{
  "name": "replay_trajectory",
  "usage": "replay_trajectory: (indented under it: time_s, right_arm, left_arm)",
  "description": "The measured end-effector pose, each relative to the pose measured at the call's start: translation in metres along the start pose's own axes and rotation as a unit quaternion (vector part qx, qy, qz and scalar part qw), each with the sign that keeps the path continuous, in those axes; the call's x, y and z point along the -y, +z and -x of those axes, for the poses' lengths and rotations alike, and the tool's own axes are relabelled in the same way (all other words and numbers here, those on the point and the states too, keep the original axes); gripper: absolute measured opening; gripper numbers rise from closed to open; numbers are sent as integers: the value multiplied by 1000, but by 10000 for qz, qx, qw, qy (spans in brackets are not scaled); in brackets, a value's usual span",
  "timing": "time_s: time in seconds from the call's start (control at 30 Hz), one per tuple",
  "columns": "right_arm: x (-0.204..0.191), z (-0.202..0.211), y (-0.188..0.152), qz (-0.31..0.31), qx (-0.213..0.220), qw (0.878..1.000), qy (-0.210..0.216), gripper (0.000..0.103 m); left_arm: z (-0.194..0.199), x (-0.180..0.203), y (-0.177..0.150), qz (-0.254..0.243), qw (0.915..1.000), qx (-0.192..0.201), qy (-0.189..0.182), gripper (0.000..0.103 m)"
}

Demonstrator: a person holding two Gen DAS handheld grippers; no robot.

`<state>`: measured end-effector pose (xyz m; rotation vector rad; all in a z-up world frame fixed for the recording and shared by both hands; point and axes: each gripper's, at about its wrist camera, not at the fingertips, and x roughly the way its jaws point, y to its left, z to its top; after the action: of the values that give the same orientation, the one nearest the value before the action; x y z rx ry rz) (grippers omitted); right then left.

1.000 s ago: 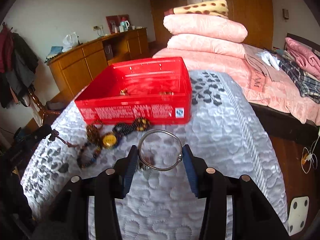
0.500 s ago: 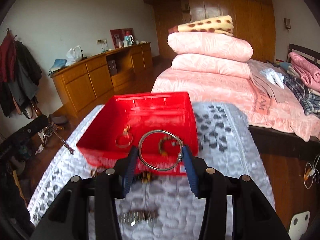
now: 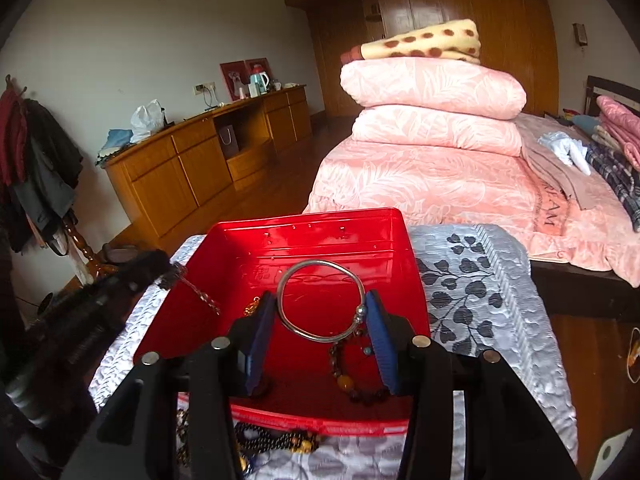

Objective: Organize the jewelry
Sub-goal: 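Carry both items into the red tin and open both tools, then withdraw both tools from the tin back over the remaining jewelry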

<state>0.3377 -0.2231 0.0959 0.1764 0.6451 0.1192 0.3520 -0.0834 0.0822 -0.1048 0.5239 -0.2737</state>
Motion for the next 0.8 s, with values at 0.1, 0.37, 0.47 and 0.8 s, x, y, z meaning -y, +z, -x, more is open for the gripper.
replay_trajectory:
  time_s: [0.1, 0.37, 0.47, 0.8]
  right_arm:
    - [1, -9, 1, 25, -64, 10000, -24, 46]
    - [10, -9, -6, -177, 35, 9998, 52, 53]
    - [18, -3, -10, -291, 90, 9995, 43, 53]
    - [23, 47, -55, -388, 286, 9984, -296, 71]
  left_arm:
    - [-14, -5, -5, 41, 9998, -163, -62, 9]
    - [-24, -12, -11, 189, 9995, -245, -3, 36]
    - [-12, -16, -10, 262, 9996, -95, 31, 47]
    - [68, -26, -32, 205, 9960, 626, 608, 91]
